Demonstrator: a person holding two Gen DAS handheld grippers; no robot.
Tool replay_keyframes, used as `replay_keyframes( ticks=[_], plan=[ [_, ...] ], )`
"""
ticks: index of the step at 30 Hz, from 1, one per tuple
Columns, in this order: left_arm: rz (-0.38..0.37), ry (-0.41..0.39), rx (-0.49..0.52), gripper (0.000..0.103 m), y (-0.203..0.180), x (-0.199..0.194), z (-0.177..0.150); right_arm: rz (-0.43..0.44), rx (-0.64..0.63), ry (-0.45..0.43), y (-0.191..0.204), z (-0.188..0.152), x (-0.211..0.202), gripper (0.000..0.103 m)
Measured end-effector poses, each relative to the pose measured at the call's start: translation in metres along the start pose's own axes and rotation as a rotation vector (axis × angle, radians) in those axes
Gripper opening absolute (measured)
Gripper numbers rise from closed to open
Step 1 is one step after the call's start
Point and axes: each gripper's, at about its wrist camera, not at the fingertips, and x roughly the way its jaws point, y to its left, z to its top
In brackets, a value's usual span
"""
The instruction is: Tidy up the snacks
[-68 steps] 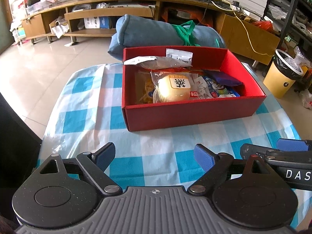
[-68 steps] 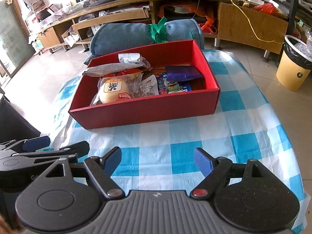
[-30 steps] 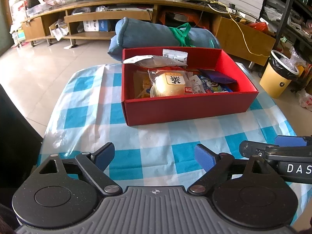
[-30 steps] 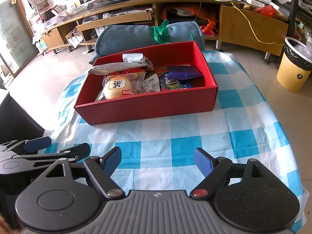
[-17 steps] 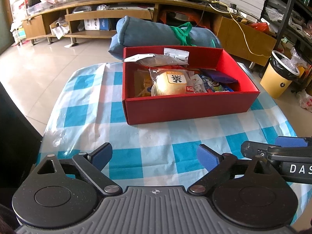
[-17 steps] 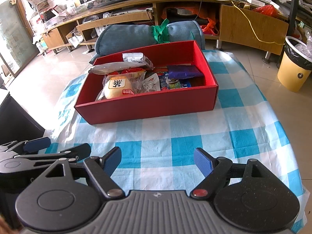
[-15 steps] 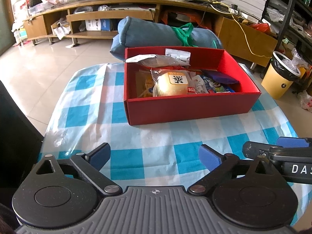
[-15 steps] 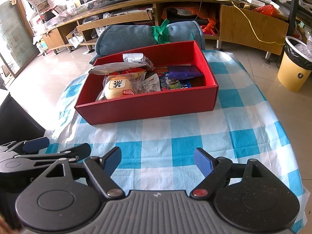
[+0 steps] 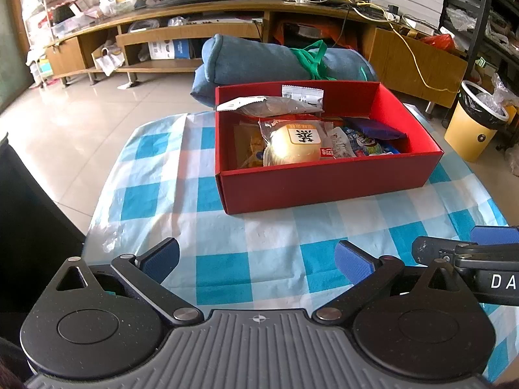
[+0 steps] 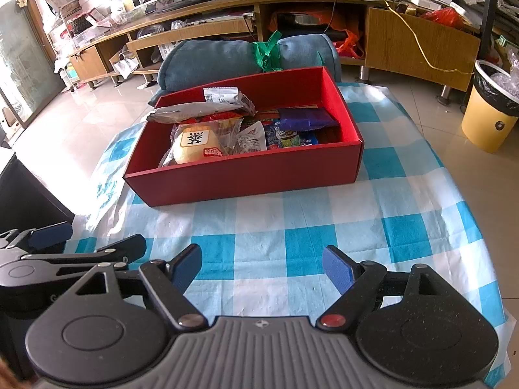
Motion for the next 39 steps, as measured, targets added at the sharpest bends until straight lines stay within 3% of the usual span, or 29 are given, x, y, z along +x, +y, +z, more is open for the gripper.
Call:
replay_keyframes(
  ticks=[27, 39],
  plan=[
    [0.001, -0.075, -0.007, 0.103, 0.0041, -0.0079, 0.0003, 0.001, 0.004, -0.005, -0.0011, 0.0008, -0.0002, 0.078],
    [0.011, -0.066, 0.003, 0.103, 0.0051, -0.0073, -0.0015, -0.007, 0.004, 0.006, -0.0035, 0.0005, 0.0027, 0.078]
  ],
)
